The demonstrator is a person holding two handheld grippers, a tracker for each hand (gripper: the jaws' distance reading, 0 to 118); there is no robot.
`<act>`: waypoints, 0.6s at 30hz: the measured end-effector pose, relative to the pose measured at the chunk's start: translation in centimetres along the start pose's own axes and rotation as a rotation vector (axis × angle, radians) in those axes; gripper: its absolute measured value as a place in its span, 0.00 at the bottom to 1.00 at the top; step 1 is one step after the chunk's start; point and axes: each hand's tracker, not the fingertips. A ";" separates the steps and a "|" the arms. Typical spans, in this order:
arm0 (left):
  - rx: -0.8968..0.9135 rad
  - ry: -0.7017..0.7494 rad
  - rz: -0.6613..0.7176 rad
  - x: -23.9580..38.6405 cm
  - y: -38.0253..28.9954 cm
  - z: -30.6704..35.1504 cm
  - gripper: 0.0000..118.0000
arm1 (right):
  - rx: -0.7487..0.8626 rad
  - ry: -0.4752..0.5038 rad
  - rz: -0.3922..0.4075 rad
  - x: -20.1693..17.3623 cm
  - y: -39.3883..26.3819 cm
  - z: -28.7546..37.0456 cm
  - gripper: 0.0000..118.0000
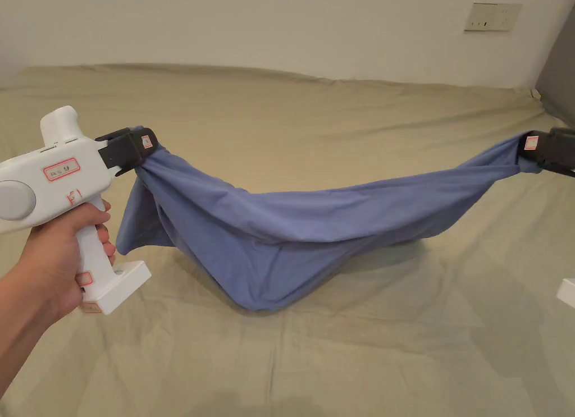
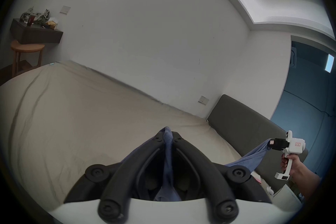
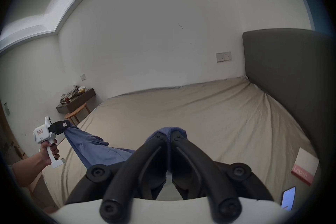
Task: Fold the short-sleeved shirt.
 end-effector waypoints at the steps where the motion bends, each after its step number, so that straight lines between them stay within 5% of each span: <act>1: -0.007 -0.004 0.006 -0.2 -0.4 0.7 0.02 | -0.007 0.003 -0.008 0.1 -0.7 0.4 0.02; 18: -0.082 0.031 0.069 -1.0 -8.3 14.0 0.02 | -0.091 0.002 -0.098 0.8 -12.6 11.6 0.02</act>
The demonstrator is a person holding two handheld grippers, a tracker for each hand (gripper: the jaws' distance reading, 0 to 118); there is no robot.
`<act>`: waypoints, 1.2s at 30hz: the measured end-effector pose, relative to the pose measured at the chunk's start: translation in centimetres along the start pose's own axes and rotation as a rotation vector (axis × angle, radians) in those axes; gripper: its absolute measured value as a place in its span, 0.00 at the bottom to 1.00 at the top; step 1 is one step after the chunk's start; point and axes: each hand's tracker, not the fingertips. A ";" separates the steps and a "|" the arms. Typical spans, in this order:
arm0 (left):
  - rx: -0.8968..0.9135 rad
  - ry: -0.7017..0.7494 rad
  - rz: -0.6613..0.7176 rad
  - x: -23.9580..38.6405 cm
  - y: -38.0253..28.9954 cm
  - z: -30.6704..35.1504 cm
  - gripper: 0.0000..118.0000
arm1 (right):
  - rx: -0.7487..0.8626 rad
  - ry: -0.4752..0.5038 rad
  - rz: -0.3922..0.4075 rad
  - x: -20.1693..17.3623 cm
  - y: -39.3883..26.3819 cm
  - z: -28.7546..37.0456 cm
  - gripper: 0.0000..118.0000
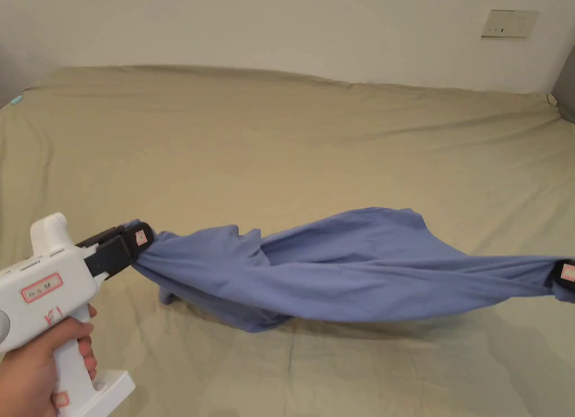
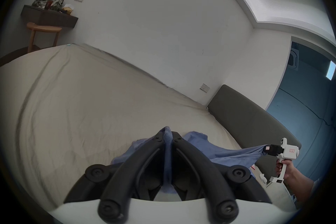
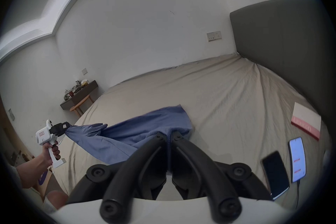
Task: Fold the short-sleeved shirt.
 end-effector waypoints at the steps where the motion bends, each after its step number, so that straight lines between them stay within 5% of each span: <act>1: -0.012 0.004 0.009 -0.2 -0.5 0.5 0.02 | -0.007 -0.006 -0.004 0.0 -0.8 0.6 0.02; 12: -0.168 0.038 -0.026 -0.6 -4.7 5.7 0.02 | -0.082 -0.012 -0.062 0.8 -7.6 5.4 0.02; 31: -0.421 0.116 -0.047 -4.2 -8.1 5.9 0.03 | -0.318 -0.078 0.009 1.6 -14.3 3.0 0.03; 34: -0.437 0.124 -0.049 -4.6 -8.3 5.6 0.10 | -0.336 -0.103 0.036 1.4 -14.6 2.5 0.22; 36: -0.438 0.132 -0.052 -4.8 -8.2 5.6 0.33 | -0.344 -0.086 0.020 1.6 -14.7 2.5 0.50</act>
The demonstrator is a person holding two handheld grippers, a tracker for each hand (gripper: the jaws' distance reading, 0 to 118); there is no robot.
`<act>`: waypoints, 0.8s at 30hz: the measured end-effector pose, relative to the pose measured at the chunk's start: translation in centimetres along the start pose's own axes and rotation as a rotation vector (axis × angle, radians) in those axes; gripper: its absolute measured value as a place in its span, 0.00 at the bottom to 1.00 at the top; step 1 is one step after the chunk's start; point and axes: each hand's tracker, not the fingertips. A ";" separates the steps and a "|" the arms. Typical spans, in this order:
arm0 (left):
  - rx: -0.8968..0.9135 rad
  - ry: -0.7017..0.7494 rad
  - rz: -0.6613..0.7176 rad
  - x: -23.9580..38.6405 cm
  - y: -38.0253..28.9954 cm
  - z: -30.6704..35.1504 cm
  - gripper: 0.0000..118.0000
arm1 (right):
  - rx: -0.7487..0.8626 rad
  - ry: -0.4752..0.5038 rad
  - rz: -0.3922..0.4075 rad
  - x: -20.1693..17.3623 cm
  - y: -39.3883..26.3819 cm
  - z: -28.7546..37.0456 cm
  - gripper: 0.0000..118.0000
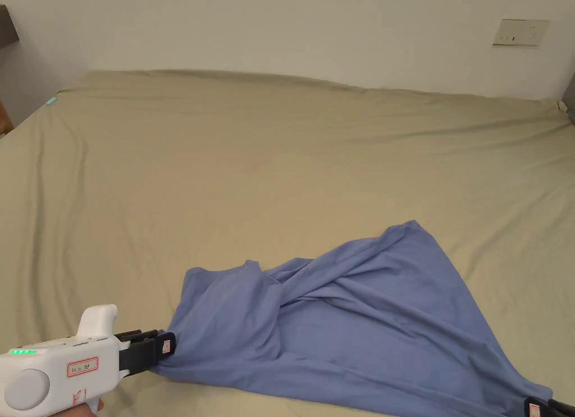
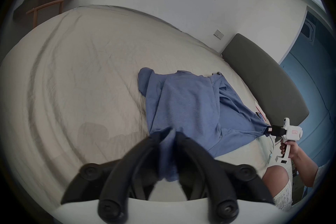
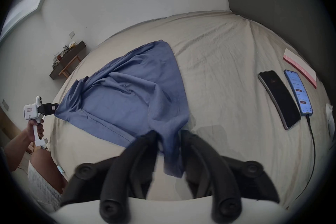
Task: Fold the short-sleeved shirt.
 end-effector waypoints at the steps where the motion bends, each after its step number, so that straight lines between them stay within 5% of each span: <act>1: -0.003 -0.005 0.011 0.0 -0.1 0.1 0.60 | 0.002 -0.004 0.003 -0.1 0.0 0.0 0.79; 3: 0.001 0.002 0.009 0.0 -0.2 0.7 0.91 | 0.010 -0.011 0.014 -0.2 -0.1 0.4 0.97; 4: 0.007 0.003 -0.001 0.0 -0.2 1.2 0.95 | 0.026 -0.004 0.005 -0.2 -0.1 0.8 0.98; 8: 0.060 0.002 0.020 -0.2 -0.1 4.6 0.95 | 0.100 0.033 -0.028 -0.1 0.3 3.8 0.98; 13: 0.091 0.045 -0.124 2.9 -0.8 11.2 0.94 | 0.152 0.001 0.095 -1.2 -0.2 8.1 0.96; 15: 0.112 0.036 -0.182 4.4 -1.8 13.7 0.83 | 0.226 -0.014 0.131 -1.9 -1.1 10.3 0.75; 16: 0.116 0.039 -0.205 5.1 -2.3 14.8 0.59 | 0.239 -0.032 0.142 -2.2 -1.6 11.2 0.40; 17: 0.126 0.064 -0.229 6.2 -2.9 15.8 0.33 | 0.259 -0.047 0.153 -2.4 -2.2 12.1 0.18; 18: 0.140 0.097 -0.270 7.1 -3.7 16.6 0.07 | 0.271 -0.042 0.148 -2.6 -3.0 12.9 0.07; 19: 0.155 0.106 -0.292 7.8 -4.2 17.5 0.00 | 0.267 -0.034 0.138 -2.6 -3.6 13.6 0.05; 24: 0.169 0.050 -0.274 9.9 -6.3 20.6 0.00 | 0.215 -0.038 0.141 -2.9 -6.7 15.1 0.00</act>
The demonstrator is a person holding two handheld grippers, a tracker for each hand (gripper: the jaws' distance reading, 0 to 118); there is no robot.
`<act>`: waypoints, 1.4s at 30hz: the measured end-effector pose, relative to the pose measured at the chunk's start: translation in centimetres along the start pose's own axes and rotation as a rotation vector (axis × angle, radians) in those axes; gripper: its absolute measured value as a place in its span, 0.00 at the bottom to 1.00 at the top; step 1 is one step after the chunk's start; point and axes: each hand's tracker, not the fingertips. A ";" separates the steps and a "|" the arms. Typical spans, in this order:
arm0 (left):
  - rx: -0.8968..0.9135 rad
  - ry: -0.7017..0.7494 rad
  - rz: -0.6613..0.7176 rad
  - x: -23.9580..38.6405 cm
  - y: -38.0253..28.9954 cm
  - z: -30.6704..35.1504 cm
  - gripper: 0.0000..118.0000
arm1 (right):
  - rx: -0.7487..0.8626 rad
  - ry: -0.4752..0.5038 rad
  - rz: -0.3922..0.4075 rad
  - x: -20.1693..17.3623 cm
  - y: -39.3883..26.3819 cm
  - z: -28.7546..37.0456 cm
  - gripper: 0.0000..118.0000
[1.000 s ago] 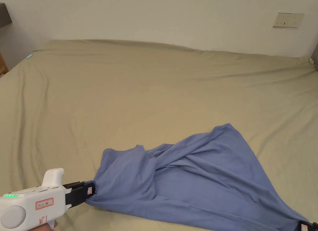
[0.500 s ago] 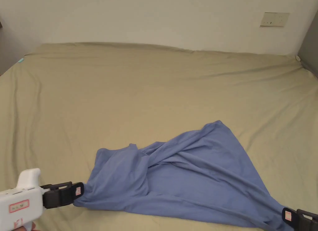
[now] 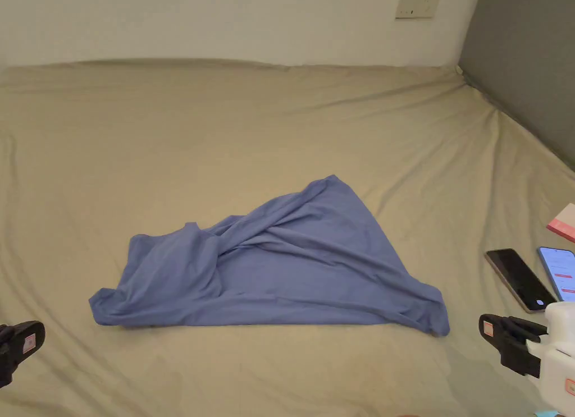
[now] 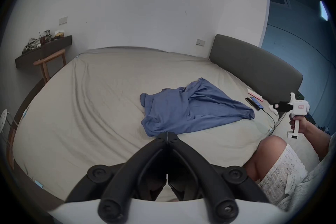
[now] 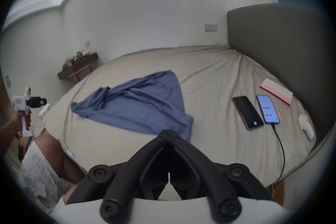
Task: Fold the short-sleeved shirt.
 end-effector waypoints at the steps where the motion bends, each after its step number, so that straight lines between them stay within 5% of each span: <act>1: -0.003 -0.017 0.015 -0.2 0.0 0.2 0.00 | -0.012 -0.013 0.006 0.0 -0.5 -0.1 0.00; 35: -0.056 -0.053 0.004 -0.2 2.5 -5.1 0.00 | -0.135 -0.061 0.017 2.9 -1.5 -9.2 0.01; 36: -0.057 -0.055 0.002 -0.1 2.7 -5.4 0.00 | -0.143 -0.062 0.021 3.0 -1.5 -9.6 0.09; 39: -0.061 -0.066 -0.008 0.4 3.1 -6.4 0.00 | -0.174 -0.049 0.018 3.5 -1.2 -10.9 0.74; 42: -0.068 -0.079 -0.020 0.9 3.6 -7.3 0.00 | -0.191 -0.063 0.028 3.8 -0.8 -12.6 0.81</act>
